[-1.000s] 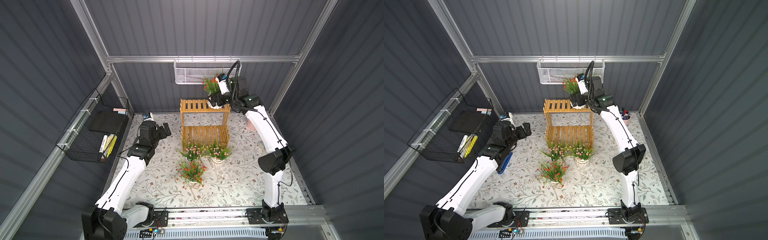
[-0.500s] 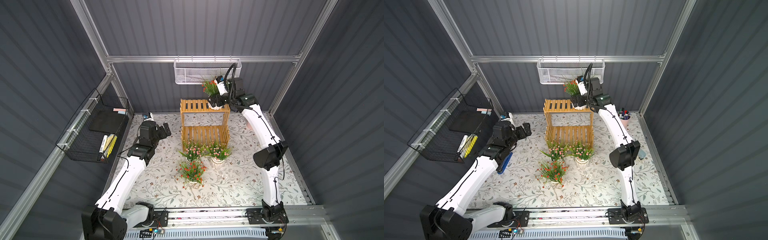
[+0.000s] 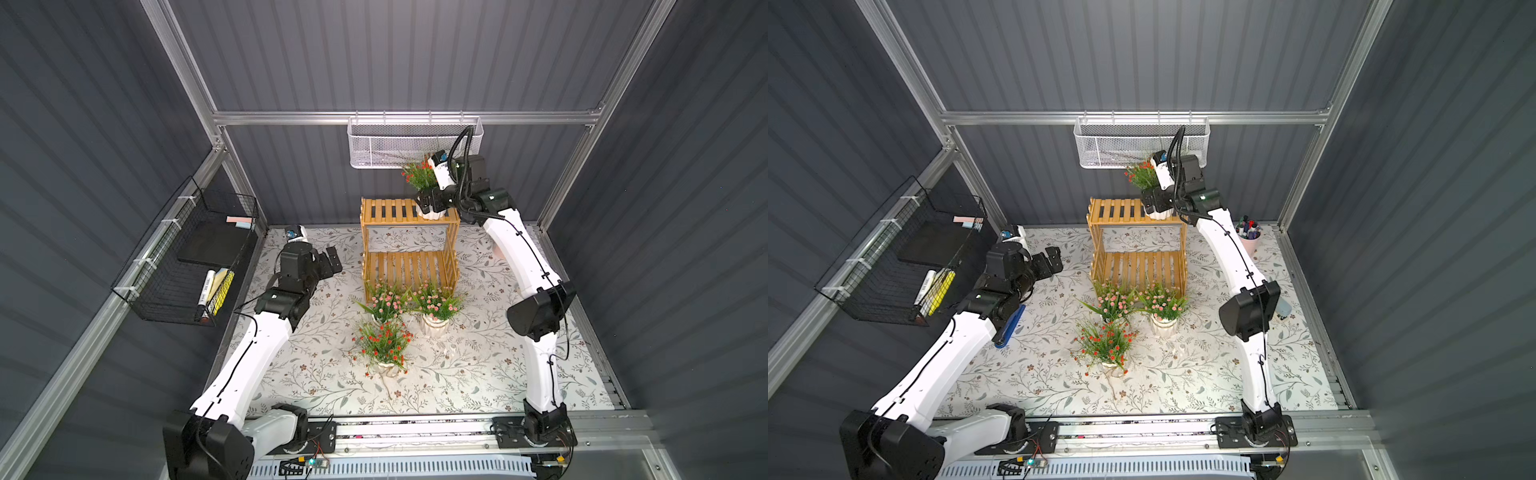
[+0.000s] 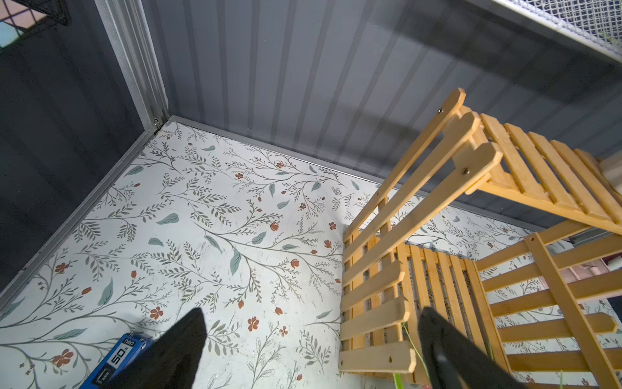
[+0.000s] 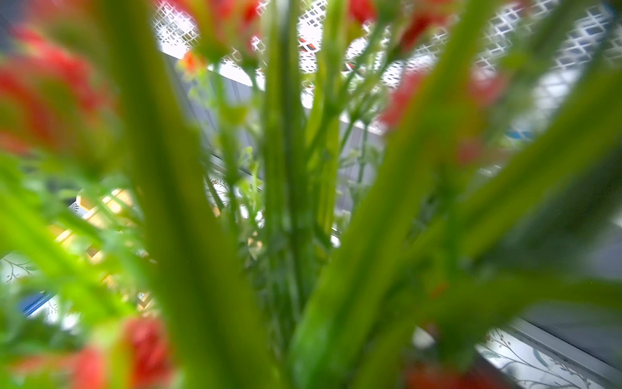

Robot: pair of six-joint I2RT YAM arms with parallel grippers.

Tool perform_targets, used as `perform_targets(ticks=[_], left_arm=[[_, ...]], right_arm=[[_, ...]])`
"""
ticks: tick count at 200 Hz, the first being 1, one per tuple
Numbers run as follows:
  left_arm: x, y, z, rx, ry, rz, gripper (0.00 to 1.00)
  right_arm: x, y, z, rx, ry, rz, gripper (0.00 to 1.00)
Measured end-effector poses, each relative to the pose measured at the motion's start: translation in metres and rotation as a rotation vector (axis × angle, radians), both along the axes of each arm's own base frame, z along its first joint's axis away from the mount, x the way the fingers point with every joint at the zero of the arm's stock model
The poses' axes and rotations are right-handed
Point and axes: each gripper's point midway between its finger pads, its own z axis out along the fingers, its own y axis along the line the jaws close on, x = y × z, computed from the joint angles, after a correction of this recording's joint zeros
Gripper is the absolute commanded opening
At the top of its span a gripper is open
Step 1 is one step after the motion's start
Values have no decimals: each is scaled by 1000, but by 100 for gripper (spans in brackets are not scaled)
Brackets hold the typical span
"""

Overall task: Place the baby's breath potted plants on the rack by color
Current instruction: Place the baby's breath potted plant on the rack, then pick up the baby's breath potted plant from the center of the board.

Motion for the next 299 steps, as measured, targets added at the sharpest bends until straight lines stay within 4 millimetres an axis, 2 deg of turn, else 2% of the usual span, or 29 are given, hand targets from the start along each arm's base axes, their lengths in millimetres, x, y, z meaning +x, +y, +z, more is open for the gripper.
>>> perform_targets(ticks=[34,143,184,197,219,248,262,278,299], left_arm=[[-1,0,-1,1,6,0,99],[0,-9,-11,-12,64,-48,99],[4,-11,-13,-9,96,-54,99],[10,-12,-12,-6,104,-53,99],[18,-18,-11,-13,112,-75,99],[18,-27,-13,-36,125,-117,100],[16,-32,-13,-46,128,-137,100],[13,-43,-13,-52,129,-163,99],[0,-71,-10,-49,132,-224,99]], right_arm=[[-3,-2,-1,10,-5,-6,99],[-28,-13,17,56,-101,-12,99],[-49,-22,21,62,-107,-15,99],[-62,-27,23,70,-106,-20,99],[-96,-37,27,80,-104,-20,99],[-159,-37,25,76,-110,12,98],[-190,-33,14,79,-94,40,97],[-222,-31,-7,69,-59,67,97],[-252,-32,-35,52,-3,88,96]])
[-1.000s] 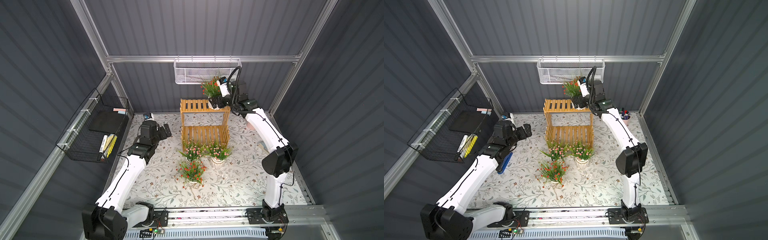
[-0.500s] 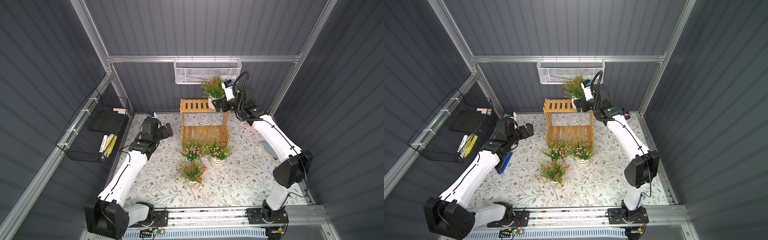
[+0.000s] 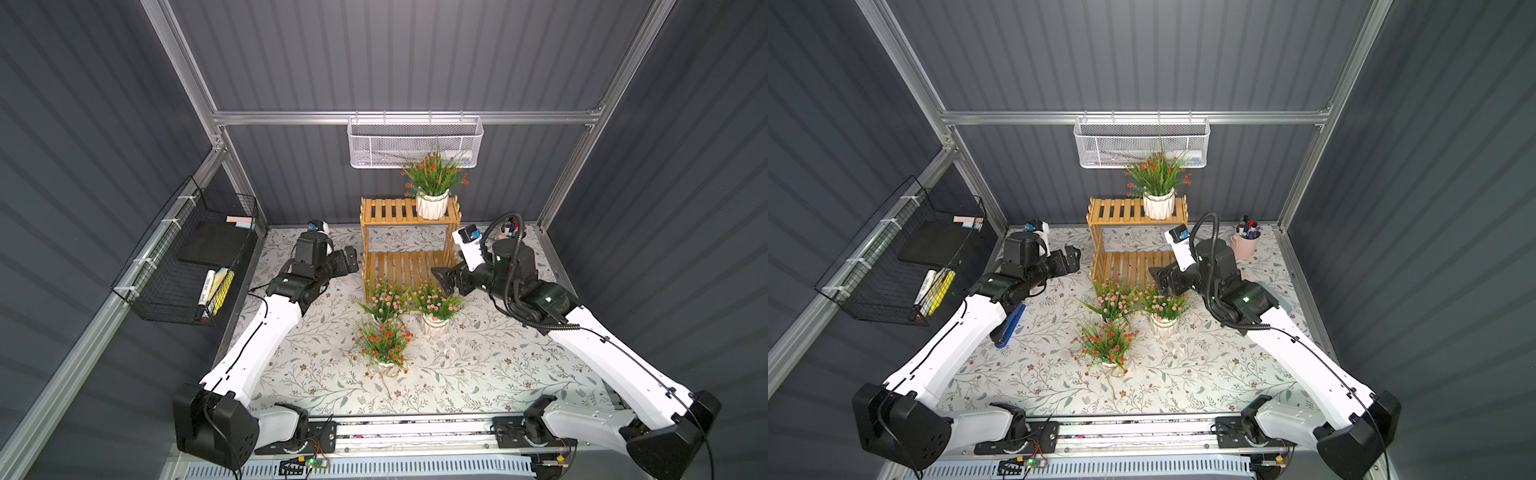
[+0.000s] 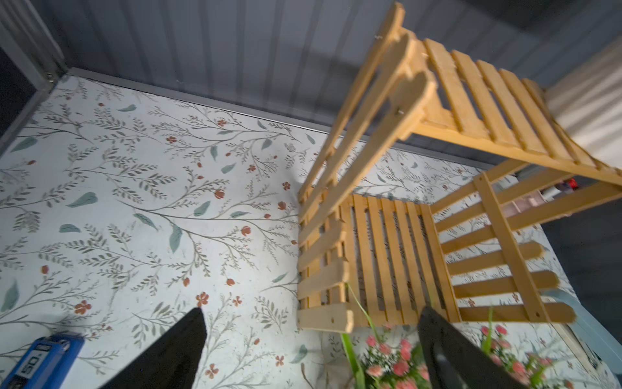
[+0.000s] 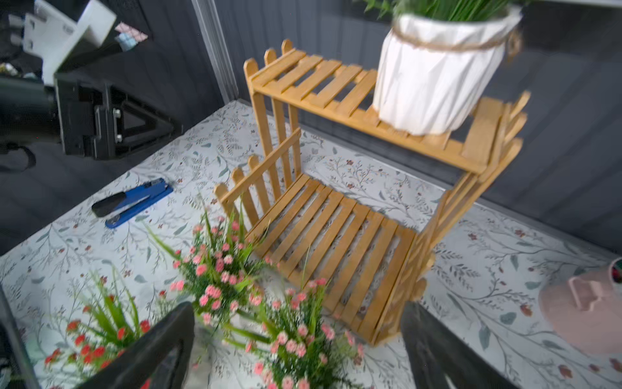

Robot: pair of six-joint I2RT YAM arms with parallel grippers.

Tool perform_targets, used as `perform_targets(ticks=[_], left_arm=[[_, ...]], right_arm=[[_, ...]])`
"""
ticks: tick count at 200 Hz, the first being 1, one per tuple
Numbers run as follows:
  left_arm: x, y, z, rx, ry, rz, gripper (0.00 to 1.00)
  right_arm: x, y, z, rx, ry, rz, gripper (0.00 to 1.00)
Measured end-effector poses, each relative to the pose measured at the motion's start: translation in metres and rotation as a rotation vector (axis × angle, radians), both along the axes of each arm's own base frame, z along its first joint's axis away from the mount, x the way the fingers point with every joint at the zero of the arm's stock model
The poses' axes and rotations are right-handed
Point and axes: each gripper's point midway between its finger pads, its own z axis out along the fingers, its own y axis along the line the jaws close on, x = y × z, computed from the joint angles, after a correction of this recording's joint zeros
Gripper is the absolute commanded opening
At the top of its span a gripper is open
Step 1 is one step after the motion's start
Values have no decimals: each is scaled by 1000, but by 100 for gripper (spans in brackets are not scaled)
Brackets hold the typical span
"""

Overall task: Place the baby's breath potted plants on the rack by color
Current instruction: Pick up the baby's breath potted plant from the center of the board.

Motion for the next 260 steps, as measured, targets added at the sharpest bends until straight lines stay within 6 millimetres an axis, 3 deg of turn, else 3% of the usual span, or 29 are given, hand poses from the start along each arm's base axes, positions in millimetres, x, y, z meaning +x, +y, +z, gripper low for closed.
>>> perform_targets(ticks=[24,52,93,161,216,260], left_arm=[[-24,-33,-3,-9,-3,-67,99],[-69,-58,-26,-20,18,-130,99],[-122,-83,-55,-29,45,-181,100],[-203,-126,-80,-25,10,-266,99],[-253,-139,-126,60,-22,-219,99],[-288,-129,-150,79,-65,-172,99]], right_arm=[[-19,-7,-24,-10,53,-4,96],[-27,-15,-42,-13,87,-27,95],[-27,-18,-45,-17,89,-42,95],[-23,-20,-52,-26,92,-68,98],[-23,-21,-62,-34,107,-70,98],[-21,-19,-67,-42,117,-70,99]])
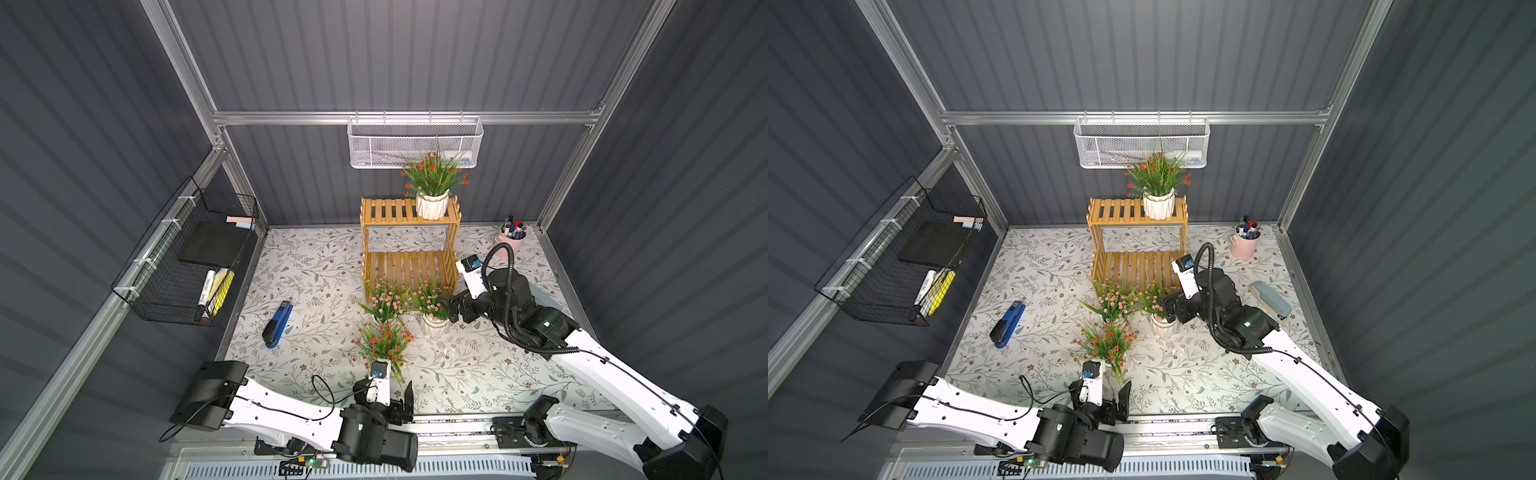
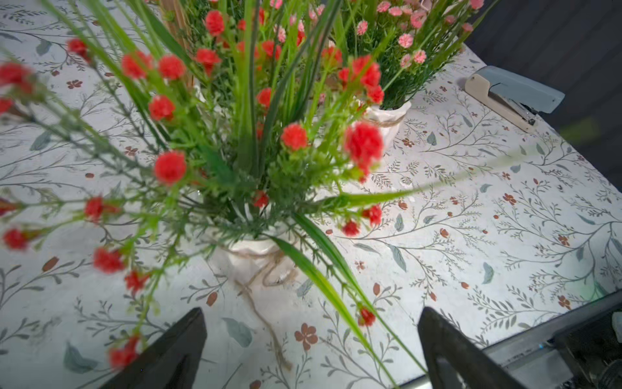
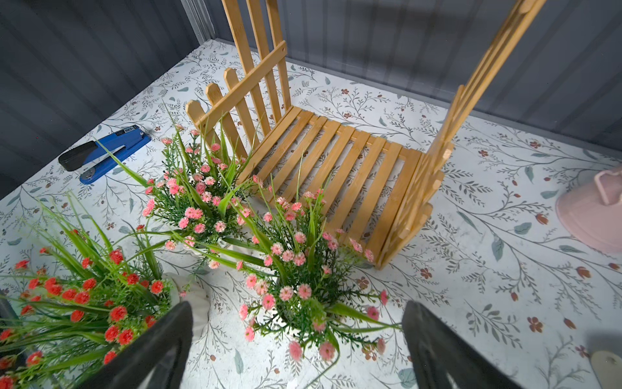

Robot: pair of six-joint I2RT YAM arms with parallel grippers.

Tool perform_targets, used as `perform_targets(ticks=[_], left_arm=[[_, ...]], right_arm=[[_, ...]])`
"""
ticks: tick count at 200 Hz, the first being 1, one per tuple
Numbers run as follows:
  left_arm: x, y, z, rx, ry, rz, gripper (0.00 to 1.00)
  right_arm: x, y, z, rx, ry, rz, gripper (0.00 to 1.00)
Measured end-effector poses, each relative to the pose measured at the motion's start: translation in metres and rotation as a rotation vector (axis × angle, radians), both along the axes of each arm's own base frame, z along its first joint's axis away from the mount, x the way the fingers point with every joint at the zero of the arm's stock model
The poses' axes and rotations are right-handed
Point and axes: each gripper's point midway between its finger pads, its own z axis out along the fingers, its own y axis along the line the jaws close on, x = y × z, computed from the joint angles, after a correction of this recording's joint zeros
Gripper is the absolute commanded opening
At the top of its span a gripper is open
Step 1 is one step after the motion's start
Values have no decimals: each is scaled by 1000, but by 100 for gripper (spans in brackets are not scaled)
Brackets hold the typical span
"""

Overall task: Place the baby's breath potted plants on the rack by color
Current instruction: Pick up the baby's breath potted plant from the center of the board.

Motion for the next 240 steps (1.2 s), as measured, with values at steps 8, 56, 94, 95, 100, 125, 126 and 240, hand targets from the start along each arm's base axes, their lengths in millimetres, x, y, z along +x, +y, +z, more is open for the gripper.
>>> perform_targets(ticks=[8,56,94,95,100,125,126,240], left_arm=[[-4,0,-1,-12,0,-2,100],[-10,13,-14,-106,37,-45,99],[-13,26,-64,15,68,-93,100],[-13,26,-64,19,68,-93,99],[-14,24,-67,46,62,-91,99],[-18,8,-71,89,43,-87,99],[-18,7,-71,87,43,-87,99],[50,7,-69,54,-42,-48,99]], right_arm=[[1,1,-4,-6,9,0,99],[9,8,-23,-31,46,2,99],[14,12,-27,-30,49,6,99],[14,12,-27,-30,49,6,99],[14,12,-28,-31,51,7,99],[16,15,-30,-27,56,11,99],[16,15,-30,-27,56,11,99],[25,32,-42,-29,105,51,98]])
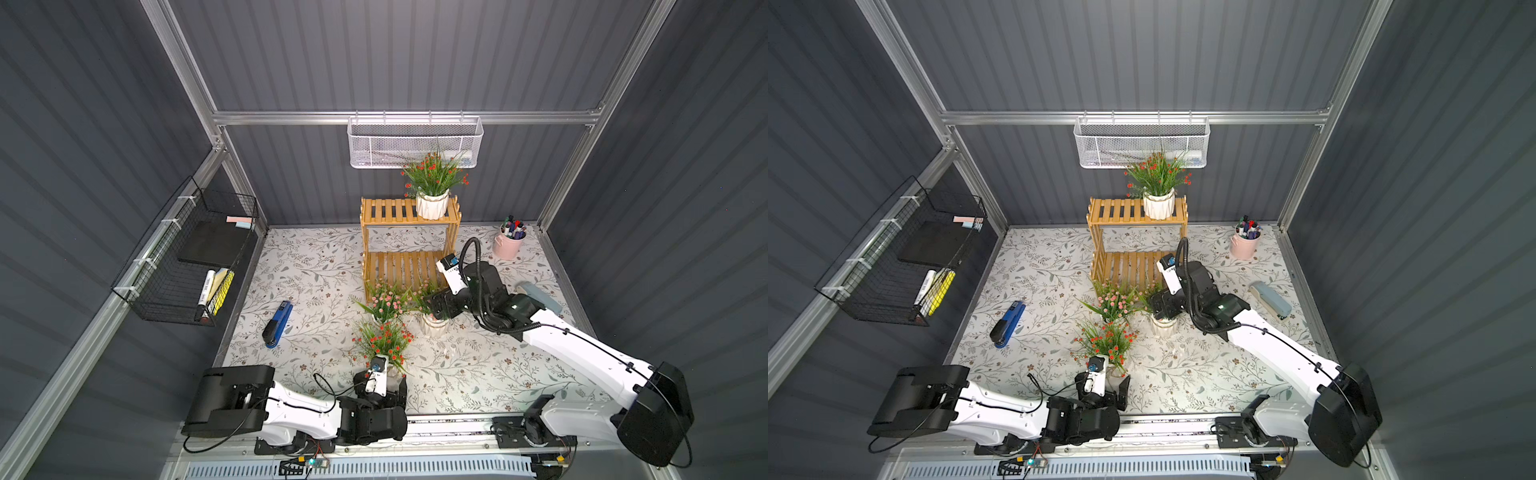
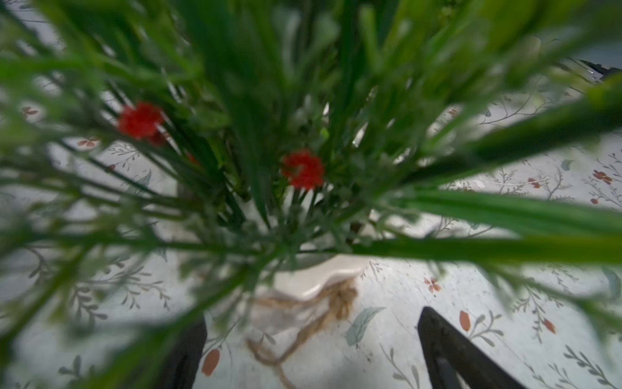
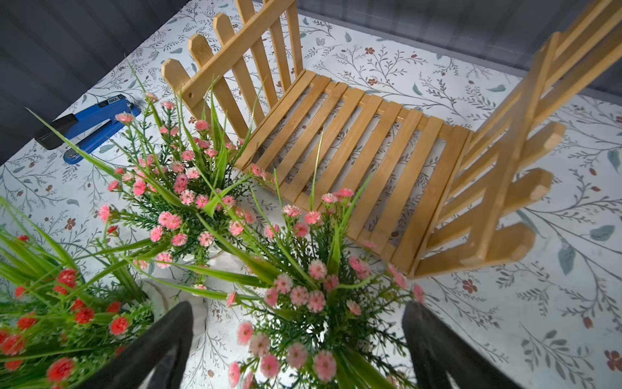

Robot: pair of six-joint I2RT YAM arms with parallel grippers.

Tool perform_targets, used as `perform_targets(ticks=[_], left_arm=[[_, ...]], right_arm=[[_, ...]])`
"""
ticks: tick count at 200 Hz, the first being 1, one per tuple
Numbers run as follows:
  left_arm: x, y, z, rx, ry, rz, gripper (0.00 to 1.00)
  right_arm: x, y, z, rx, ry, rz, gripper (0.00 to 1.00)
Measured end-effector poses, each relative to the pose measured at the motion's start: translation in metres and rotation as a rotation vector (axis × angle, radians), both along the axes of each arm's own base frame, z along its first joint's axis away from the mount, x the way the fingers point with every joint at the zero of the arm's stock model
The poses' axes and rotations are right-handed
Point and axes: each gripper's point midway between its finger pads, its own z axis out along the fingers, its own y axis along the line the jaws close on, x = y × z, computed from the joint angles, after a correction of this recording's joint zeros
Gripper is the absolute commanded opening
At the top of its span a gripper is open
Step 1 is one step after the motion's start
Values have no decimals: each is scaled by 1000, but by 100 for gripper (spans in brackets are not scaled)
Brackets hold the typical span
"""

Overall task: Place the baby's breath potted plants on the rack by color
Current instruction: Pick up the baby's breath potted plant from the center of the board.

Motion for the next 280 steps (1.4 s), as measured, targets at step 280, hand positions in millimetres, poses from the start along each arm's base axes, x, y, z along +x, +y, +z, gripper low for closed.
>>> perform_targets(ticks=[280], left_arm=[[98,15,0,138,-101,101,99]], right_arm=[[-4,5,-1,-5,4,48,99]])
